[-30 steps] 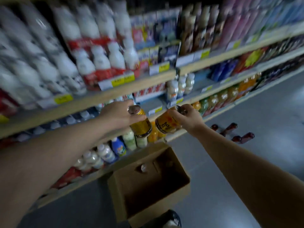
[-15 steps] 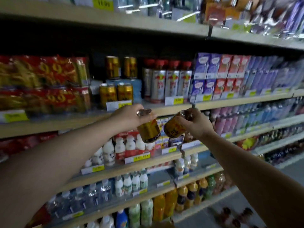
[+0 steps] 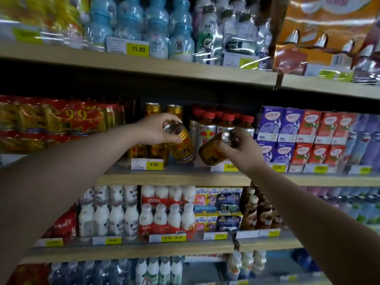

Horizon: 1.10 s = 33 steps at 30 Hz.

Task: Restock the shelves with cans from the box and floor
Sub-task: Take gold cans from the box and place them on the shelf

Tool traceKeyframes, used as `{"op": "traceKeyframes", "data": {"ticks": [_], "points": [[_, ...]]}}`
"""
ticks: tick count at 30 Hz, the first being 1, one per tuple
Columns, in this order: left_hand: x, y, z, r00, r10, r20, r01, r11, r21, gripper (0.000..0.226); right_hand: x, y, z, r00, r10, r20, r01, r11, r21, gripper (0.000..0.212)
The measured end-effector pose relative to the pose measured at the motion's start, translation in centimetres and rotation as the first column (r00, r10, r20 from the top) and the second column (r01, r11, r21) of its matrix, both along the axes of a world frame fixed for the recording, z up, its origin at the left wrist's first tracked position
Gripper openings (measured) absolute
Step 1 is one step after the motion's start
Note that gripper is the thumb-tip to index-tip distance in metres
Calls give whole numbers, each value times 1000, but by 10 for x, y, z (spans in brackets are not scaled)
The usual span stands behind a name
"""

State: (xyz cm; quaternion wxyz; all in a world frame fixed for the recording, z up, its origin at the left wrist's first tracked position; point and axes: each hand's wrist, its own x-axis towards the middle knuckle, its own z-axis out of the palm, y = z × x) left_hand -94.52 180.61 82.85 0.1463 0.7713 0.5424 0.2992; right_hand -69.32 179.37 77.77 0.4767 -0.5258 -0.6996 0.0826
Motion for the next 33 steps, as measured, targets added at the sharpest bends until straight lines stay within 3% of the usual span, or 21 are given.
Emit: {"op": "traceKeyframes", "data": {"ticks": [6,9,15,20,27,31,33], "points": [[11,27,-4,983,95,-154,-83,993,78,63,-7,22,-4,996,76,-56,-75,997,28,50],[14,43,-6,977,103,-188,-87,992,89,65,-13,29,-7,993,99,-66,-96,995,40,46],[15,69,-12,954,-12,-299,-13,997,-81,76,-20,38,-10,996,85,-35,-83,995,55,42],[10,82,-20,939,-58,-338,9,990,-143,52,-24,40,-11,995,65,-79,-62,997,45,36],[10,88,-32,946,-86,-312,34,985,-170,50,-34,44,-9,987,44,-154,-34,997,65,44],[3,81,-36,869,1,-495,-11,1000,-18,63,-50,45,-2,965,77,-251,-56,994,91,49],[-8,67,-34,905,51,-422,-6,994,106,70,-64,45,2,949,117,-294,-89,990,105,53]]}}
